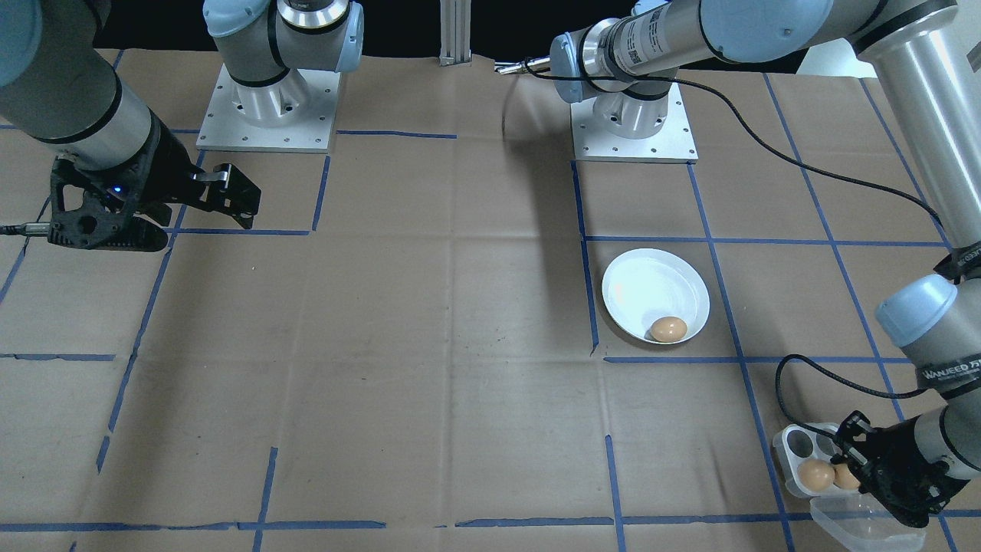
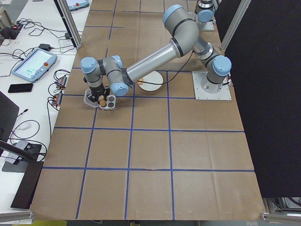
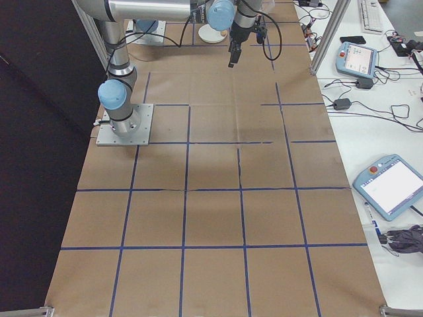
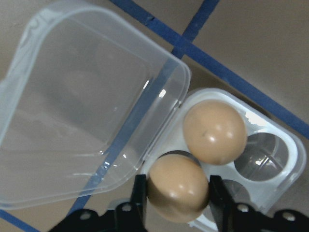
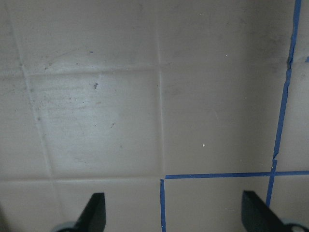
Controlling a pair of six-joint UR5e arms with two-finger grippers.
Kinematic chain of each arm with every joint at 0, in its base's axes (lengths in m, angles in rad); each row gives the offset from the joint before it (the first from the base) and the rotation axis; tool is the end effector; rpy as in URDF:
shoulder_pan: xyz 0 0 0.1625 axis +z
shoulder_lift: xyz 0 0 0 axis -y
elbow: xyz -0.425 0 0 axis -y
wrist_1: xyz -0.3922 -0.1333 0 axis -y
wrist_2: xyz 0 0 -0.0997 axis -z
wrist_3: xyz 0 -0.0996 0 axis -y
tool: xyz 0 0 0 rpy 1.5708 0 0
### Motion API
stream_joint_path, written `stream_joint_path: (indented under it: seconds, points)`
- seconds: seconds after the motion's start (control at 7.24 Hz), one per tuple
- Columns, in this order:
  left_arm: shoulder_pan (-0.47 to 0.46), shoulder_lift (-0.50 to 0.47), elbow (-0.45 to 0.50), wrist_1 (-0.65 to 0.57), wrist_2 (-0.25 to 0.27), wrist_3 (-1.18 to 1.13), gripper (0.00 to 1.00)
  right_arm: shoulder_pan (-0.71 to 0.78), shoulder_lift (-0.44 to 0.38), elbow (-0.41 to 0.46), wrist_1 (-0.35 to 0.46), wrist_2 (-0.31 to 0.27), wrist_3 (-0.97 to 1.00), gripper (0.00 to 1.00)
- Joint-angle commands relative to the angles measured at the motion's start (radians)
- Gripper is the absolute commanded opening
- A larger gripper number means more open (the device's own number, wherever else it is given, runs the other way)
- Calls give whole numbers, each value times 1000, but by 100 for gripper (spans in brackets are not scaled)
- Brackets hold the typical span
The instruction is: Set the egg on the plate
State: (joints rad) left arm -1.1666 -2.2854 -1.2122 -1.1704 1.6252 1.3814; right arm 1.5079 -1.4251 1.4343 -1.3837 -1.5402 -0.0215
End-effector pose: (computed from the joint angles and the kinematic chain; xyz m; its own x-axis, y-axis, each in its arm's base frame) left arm 0.1774 -0.7400 0.2519 -0.5585 0.8277 -0.0538 0.8267 0.5608 0.0450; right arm 0.1026 -0.5398 0.4623 -0.9983 0.0477 -0.0342 0.0402 0.9801 0.1943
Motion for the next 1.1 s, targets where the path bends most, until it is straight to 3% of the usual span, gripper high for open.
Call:
stream_joint_path:
  seconds: [0.0,0.28,0.83,0.97]
  points:
    - [-1,114,-26,-93,7,-36,27,0,0,0,0,0,0,100]
    - [-15,261,-166,-162,8,-350,27,0,0,0,0,0,0,100]
    - [-118,576,-618,-143,-5,-914,22,0,0,0,0,0,0,100]
    - [-148,618,-710,-132,-8,-1026,22,0,0,0,0,0,0,100]
